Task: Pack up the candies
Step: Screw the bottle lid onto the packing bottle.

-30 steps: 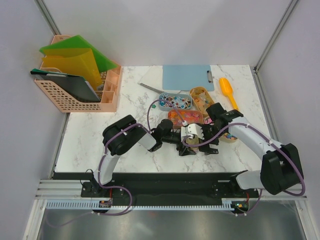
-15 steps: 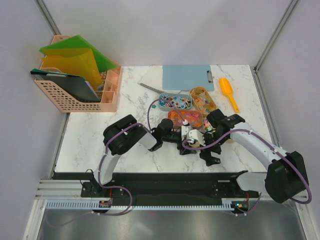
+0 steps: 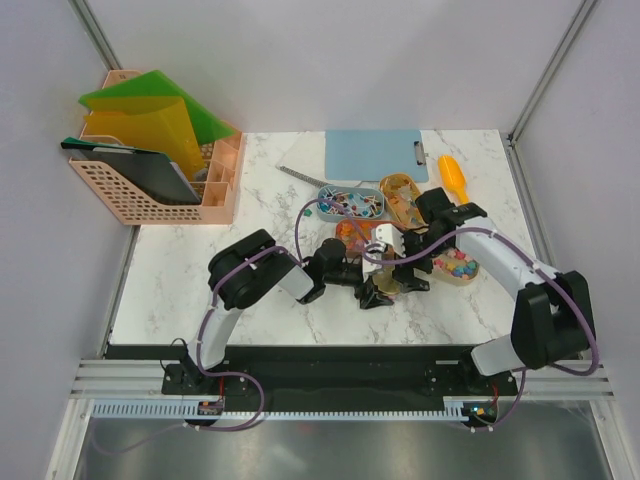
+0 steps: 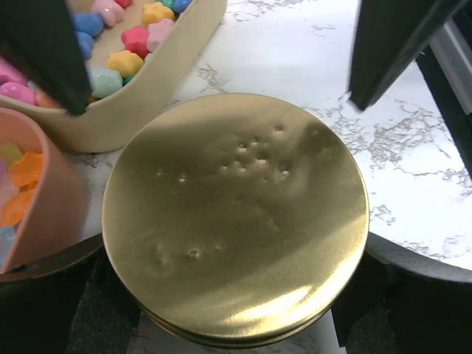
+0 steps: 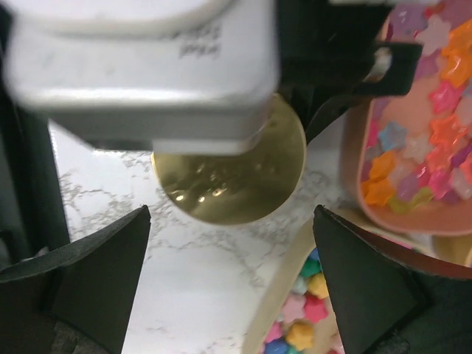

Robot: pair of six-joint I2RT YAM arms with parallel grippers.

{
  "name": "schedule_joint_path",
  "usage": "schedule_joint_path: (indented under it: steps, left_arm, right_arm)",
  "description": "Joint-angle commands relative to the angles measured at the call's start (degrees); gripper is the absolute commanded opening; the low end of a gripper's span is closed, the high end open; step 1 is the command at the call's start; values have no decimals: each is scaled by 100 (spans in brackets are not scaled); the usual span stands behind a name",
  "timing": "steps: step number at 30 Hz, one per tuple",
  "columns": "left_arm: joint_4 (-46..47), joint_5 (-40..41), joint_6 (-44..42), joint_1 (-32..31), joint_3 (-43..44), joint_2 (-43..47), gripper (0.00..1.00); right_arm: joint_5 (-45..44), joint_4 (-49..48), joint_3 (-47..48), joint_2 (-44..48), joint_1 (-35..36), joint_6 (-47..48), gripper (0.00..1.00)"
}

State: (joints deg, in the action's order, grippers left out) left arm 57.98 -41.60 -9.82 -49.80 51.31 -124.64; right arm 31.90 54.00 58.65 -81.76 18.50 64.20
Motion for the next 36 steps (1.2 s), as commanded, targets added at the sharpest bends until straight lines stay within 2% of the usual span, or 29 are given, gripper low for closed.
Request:
schedule_joint_path:
  steps: [1, 9, 13, 18, 25, 31, 35, 36]
  left_arm:
    - [-1236, 724, -98, 85, -288, -500, 2]
    - [-1227, 803, -125, 93, -288, -553, 2]
    - [-1227, 785, -116, 93, -244, -579, 2]
    - [-1253, 785, -107, 111, -218, -597, 2]
    - [-1280, 785, -72, 111, -218, -579, 2]
    - [-1298, 785, -72, 111, -218, -579, 2]
    - [-1298, 785, -63, 111, -209, -579, 2]
    - [-1298, 794, -63, 111, -209, -579, 2]
  right_arm:
    - [466, -206, 462, -419, -22, 759, 98]
    - [466, 866, 973, -1018, -4, 1928, 98]
    - [466, 955, 859, -983, 65, 2008, 98]
    - [510, 920, 683, -930, 180, 2008, 98]
    - [414, 16, 393, -790, 365, 1411, 98]
    - [299, -30, 314, -816, 391, 1393, 98]
    - [273, -38, 305, -824, 391, 1165, 89]
    - [273, -47, 287, -807, 391, 1121, 84]
